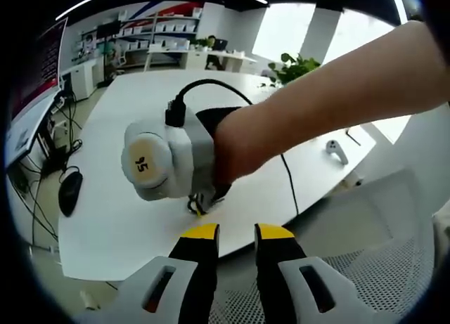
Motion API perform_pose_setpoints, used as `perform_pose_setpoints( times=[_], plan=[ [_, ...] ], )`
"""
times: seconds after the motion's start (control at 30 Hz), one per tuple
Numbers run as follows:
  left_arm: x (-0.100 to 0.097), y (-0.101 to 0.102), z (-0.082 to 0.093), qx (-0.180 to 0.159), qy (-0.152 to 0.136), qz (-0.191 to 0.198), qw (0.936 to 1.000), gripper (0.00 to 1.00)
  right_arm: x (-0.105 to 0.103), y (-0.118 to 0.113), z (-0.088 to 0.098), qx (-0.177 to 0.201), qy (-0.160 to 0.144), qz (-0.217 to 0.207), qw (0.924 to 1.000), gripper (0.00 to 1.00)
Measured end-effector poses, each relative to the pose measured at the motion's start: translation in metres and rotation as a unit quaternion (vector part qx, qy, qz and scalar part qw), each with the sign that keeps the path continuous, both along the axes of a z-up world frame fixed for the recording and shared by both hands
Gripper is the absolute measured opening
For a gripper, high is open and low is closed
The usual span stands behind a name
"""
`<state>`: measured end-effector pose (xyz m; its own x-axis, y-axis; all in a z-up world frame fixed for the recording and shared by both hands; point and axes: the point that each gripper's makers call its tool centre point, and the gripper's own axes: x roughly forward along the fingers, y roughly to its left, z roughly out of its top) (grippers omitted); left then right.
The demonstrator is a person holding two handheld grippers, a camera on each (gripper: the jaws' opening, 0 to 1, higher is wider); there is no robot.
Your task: Place the washer onto the threaded stud by aligning its center hole with the stud, sliding it down to the base, and recovering from edge contact or off-axis alignment until the washer reaches the visible bottom stop.
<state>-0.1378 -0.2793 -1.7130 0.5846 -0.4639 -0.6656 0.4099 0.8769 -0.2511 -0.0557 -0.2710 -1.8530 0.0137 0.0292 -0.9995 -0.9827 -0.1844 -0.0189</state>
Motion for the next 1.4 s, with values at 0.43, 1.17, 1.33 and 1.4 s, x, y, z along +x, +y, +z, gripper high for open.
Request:
perform_pose_setpoints(
  times=[0.43, 1.17, 1.33, 1.4],
  plan=[
    [0.0, 0.001, 0.0, 0.0, 0.0, 0.003, 1.0, 0.18, 0.002, -0.003, 0.001, 0.075, 0.02, -0.047, 0.9959, 0.22],
    [0.0, 0.001, 0.0, 0.0, 0.001, 0.001, 1.0, 0.18, 0.03, -0.024, 0.023, 0.133, 0.017, -0.122, 0.9834, 0.22],
    [0.0, 0.0, 0.0, -0.001, 0.001, 0.0, 1.0, 0.18, 0.031, -0.03, 0.03, 0.143, 0.011, -0.128, 0.9815, 0.22],
    [0.0, 0.0, 0.0, 0.0, 0.001, 0.0, 1.0, 0.18, 0.032, -0.032, 0.034, 0.148, 0.009, -0.132, 0.9802, 0.22]
  ],
)
